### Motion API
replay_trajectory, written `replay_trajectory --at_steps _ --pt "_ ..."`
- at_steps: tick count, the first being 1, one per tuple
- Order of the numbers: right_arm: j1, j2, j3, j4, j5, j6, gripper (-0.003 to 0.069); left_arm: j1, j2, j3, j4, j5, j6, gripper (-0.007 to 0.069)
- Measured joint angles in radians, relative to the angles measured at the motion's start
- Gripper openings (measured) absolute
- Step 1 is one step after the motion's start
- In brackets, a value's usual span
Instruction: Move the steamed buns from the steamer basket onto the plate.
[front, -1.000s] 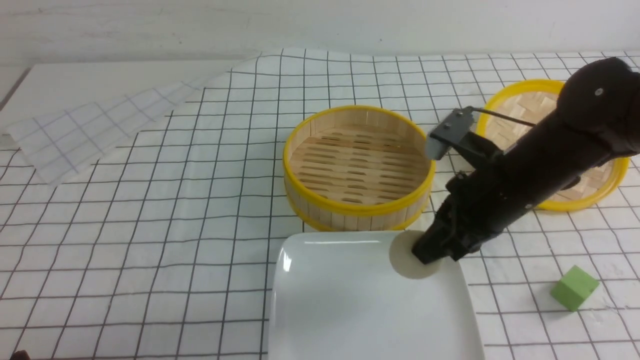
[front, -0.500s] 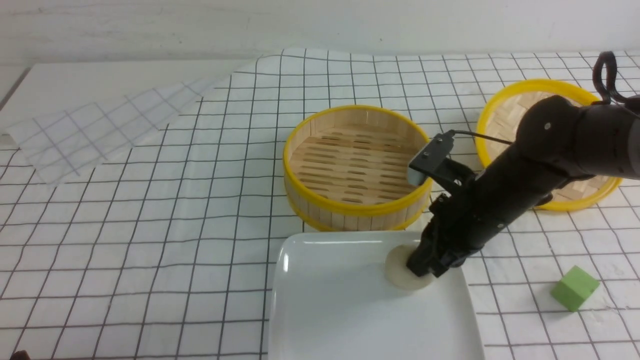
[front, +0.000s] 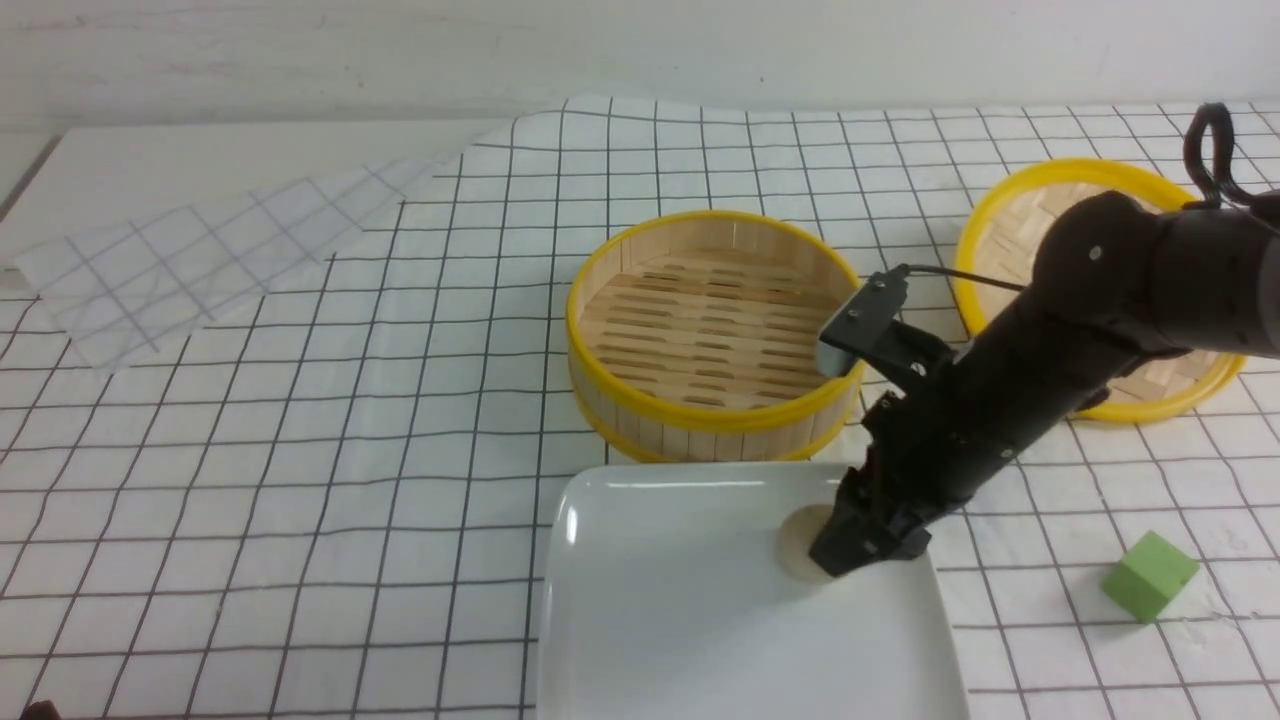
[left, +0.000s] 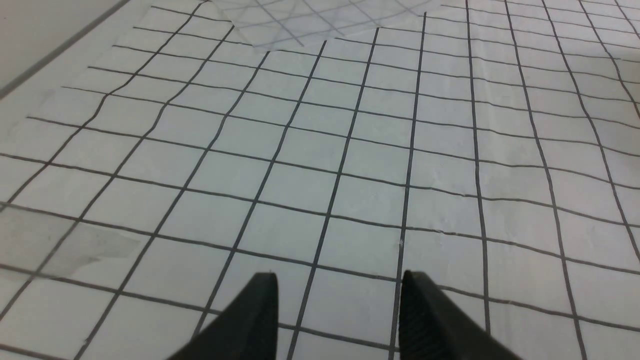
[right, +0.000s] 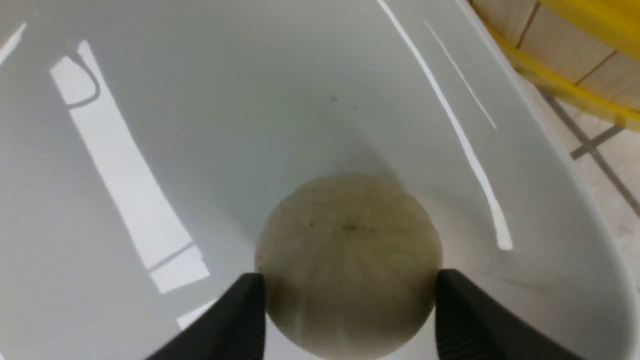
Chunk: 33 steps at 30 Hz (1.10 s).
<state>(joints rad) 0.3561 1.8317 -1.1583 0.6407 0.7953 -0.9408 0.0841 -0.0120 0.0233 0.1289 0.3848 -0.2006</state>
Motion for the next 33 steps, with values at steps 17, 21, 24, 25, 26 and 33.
replay_trajectory --at_steps 17,21,24,25,26,33 --pt "0.000 -0.459 0.000 -0.062 0.043 0.041 0.0505 0.000 0.000 0.000 0.002 0.000 0.000 0.0355" --pt "0.000 -0.623 0.000 -0.126 0.037 0.089 0.0505 0.000 0.000 0.000 0.002 0.000 0.000 0.0355" --pt "0.000 -0.742 0.000 -0.178 0.003 0.159 0.0505 0.000 0.000 0.000 0.002 0.000 0.000 0.0355" --pt "0.000 -0.751 0.000 -0.182 0.000 0.164 0.0505 0.000 0.000 0.000 0.003 0.000 0.000 0.0355" --pt "0.000 -0.809 0.000 -0.209 -0.026 0.209 0.0505 0.000 0.000 0.000 0.003 0.000 0.000 0.0355" --pt "0.000 -1.057 0.000 -0.435 -0.079 0.496 0.0505 0.000 0.000 0.000 0.003 0.000 0.000 0.0355"
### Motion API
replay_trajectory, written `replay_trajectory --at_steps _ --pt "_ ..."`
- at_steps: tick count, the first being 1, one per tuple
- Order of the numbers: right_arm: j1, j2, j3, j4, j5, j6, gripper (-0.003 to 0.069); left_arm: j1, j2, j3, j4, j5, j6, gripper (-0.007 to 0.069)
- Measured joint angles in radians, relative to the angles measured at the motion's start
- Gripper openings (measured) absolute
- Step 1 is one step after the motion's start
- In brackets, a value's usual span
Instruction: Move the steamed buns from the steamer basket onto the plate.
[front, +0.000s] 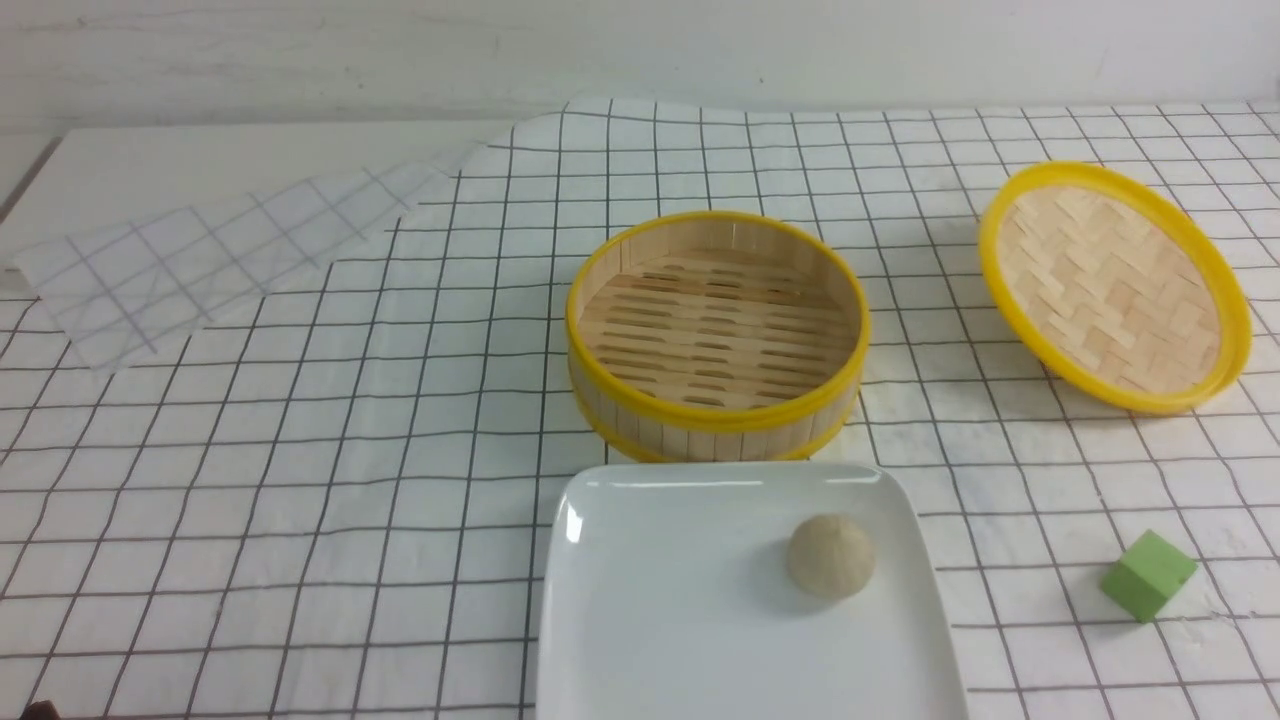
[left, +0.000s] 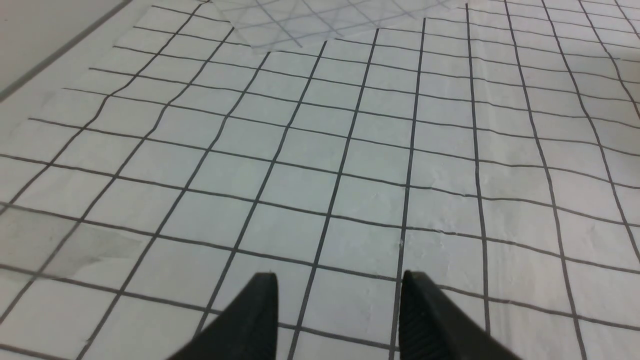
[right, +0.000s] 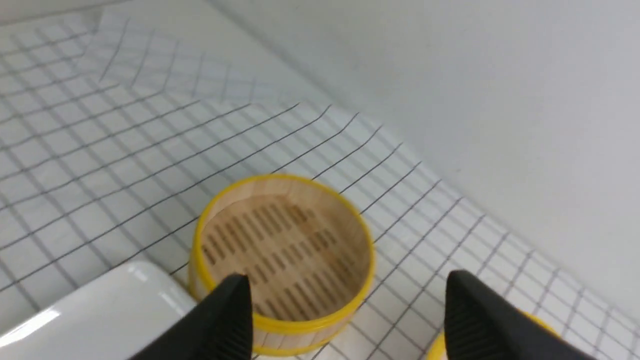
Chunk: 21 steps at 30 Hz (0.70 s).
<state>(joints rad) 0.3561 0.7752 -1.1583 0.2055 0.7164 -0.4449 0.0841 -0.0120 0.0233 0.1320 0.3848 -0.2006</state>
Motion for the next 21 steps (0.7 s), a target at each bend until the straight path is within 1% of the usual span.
replay_trajectory --at_steps 1,2,5,8,10,11,12,13,14,21 --pt "0.000 -0.022 0.000 -0.034 0.002 0.042 0.0505 0.000 0.000 0.000 0.000 0.000 0.000 0.0355" --pt "0.000 -0.033 0.000 -0.051 0.002 0.050 0.0505 0.000 0.000 0.000 0.000 0.000 0.000 0.0355" --pt "0.000 -0.125 0.000 -0.191 0.066 0.196 0.0505 0.000 0.000 0.000 0.000 0.000 0.000 0.0355" --pt "0.000 -0.186 0.000 -0.254 0.146 0.283 0.0505 0.000 0.000 0.000 0.000 0.000 0.000 0.0355" --pt "0.000 -0.210 0.000 -0.270 0.178 0.312 0.0505 0.000 0.000 0.000 0.000 0.000 0.000 0.0355" --pt "0.000 -0.251 0.000 -0.284 0.235 0.351 0.0505 0.000 0.000 0.000 0.000 0.000 0.000 0.0355" --pt "0.000 -0.261 0.000 -0.285 0.241 0.354 0.0505 0.000 0.000 0.000 0.000 0.000 0.000 0.0355" --pt "0.000 -0.308 0.000 -0.288 0.296 0.372 0.0505 0.000 0.000 0.000 0.000 0.000 0.000 0.0355" --pt "0.000 -0.318 0.000 -0.289 0.301 0.374 0.0505 0.000 0.000 0.000 0.000 0.000 0.000 0.0355" --pt "0.000 -0.505 0.014 -0.270 0.480 0.384 0.0505 0.000 0.000 0.000 0.001 0.000 0.000 0.0355"
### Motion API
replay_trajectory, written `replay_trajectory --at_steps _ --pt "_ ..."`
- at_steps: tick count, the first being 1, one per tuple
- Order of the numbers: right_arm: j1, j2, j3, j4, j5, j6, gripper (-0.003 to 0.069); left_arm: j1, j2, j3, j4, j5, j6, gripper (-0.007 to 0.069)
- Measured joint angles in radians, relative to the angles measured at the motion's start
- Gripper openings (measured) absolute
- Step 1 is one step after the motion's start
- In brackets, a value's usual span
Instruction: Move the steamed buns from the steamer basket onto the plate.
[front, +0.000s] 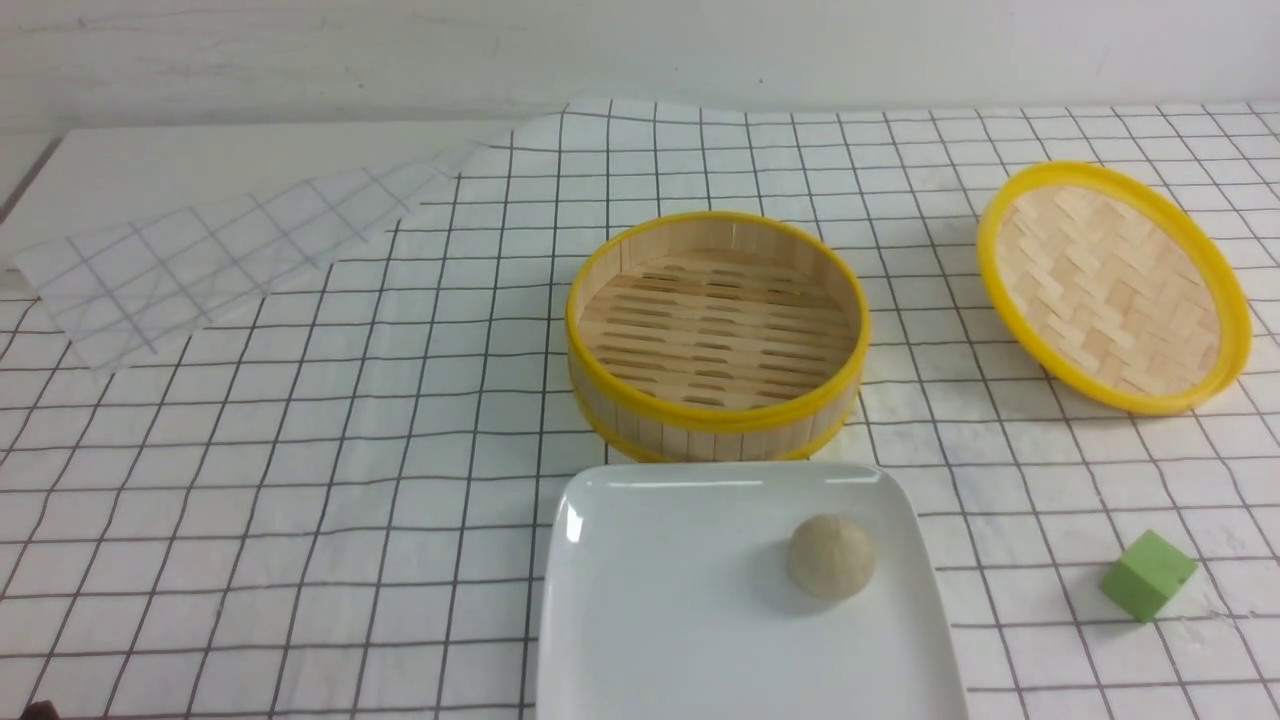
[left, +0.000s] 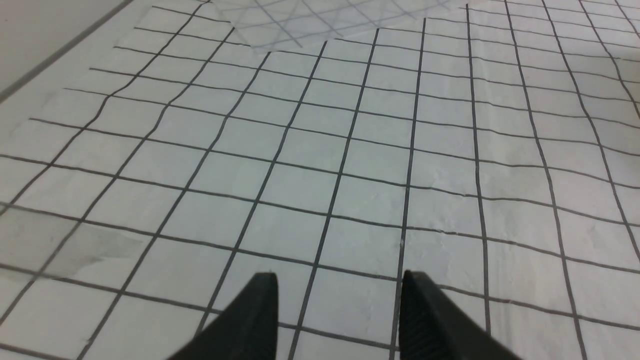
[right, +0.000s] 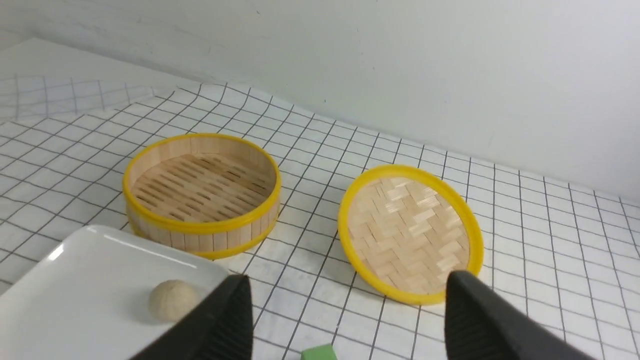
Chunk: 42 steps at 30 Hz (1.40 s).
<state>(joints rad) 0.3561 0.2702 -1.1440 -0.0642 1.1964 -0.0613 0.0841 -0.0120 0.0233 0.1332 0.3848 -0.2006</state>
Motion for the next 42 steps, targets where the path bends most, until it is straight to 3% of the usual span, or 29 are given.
replay_trajectory --at_steps 10,16,21,27,42 --pt "0.001 -0.295 0.313 0.064 -0.010 -0.010 0.0505 0.000 0.000 0.000 0.001 0.000 0.000 0.0355" --pt "0.008 -0.296 0.541 0.177 -0.242 -0.117 0.0505 0.000 0.000 0.000 0.010 0.000 0.000 0.0355" --pt "0.009 -0.294 0.692 0.194 -0.420 -0.124 0.0505 0.000 0.000 0.000 0.013 0.000 0.000 0.0355" --pt "0.009 -0.292 0.783 0.201 -0.574 -0.124 0.0505 0.000 0.000 0.000 0.014 0.000 0.000 0.0355" --pt "0.009 -0.291 0.800 0.198 -0.593 -0.124 0.0476 0.000 0.000 0.000 0.014 0.000 0.000 0.0355"
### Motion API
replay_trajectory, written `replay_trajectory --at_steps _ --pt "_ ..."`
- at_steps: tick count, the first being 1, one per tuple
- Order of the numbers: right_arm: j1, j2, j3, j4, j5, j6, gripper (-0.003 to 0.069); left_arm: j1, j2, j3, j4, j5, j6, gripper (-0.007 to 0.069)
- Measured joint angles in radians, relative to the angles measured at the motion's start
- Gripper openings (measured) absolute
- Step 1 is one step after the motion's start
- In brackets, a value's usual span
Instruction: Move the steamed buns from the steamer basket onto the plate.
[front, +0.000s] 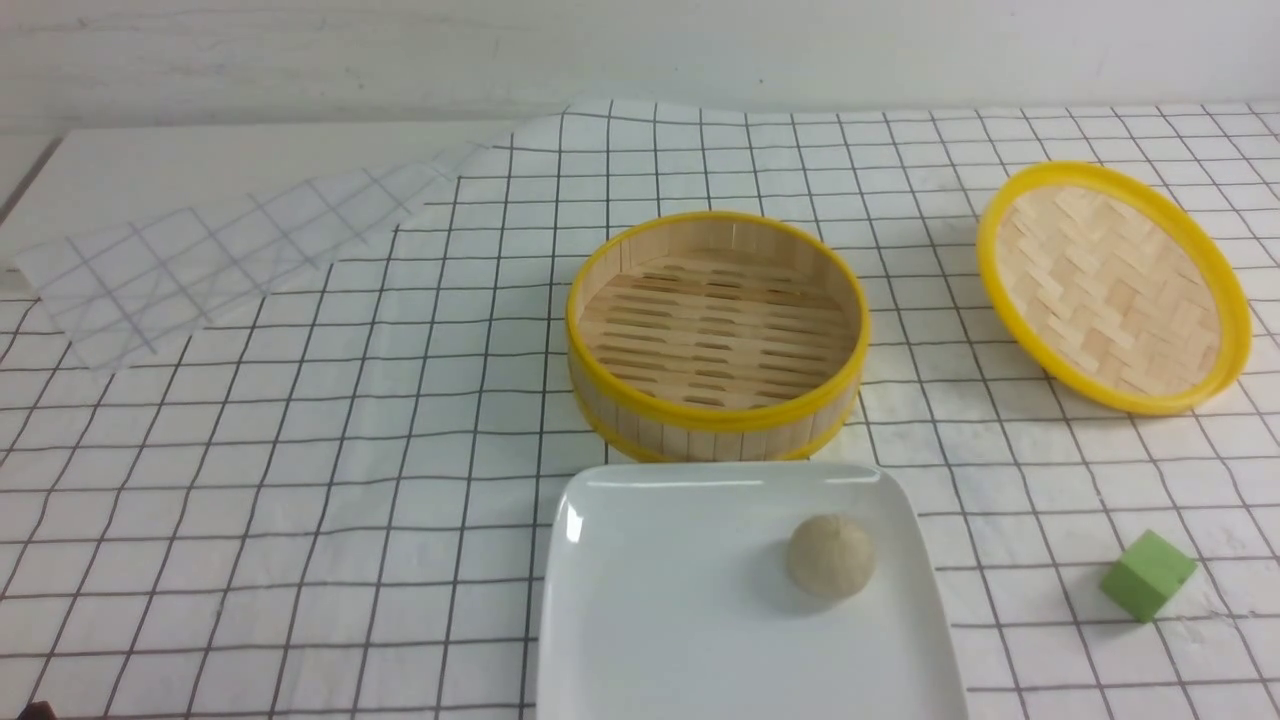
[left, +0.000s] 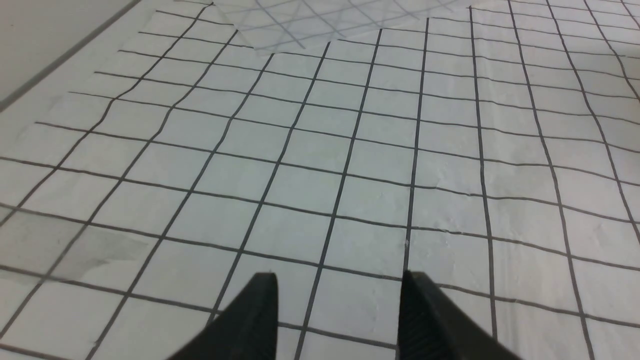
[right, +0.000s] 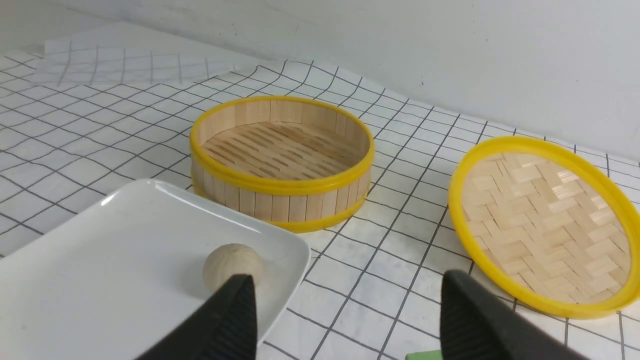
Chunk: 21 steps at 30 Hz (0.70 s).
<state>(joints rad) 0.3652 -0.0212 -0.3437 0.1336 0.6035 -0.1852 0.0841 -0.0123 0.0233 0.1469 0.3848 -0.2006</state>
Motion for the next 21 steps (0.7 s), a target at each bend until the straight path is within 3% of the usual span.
replay_trajectory --at_steps 6,21 --pt "0.000 0.000 0.017 -0.001 0.040 0.000 0.0435 0.000 0.000 0.000 0.000 0.000 0.000 0.0355" --pt "-0.013 0.000 0.311 -0.068 -0.096 0.004 0.0228 0.000 0.000 0.000 0.000 0.000 0.000 0.0355"
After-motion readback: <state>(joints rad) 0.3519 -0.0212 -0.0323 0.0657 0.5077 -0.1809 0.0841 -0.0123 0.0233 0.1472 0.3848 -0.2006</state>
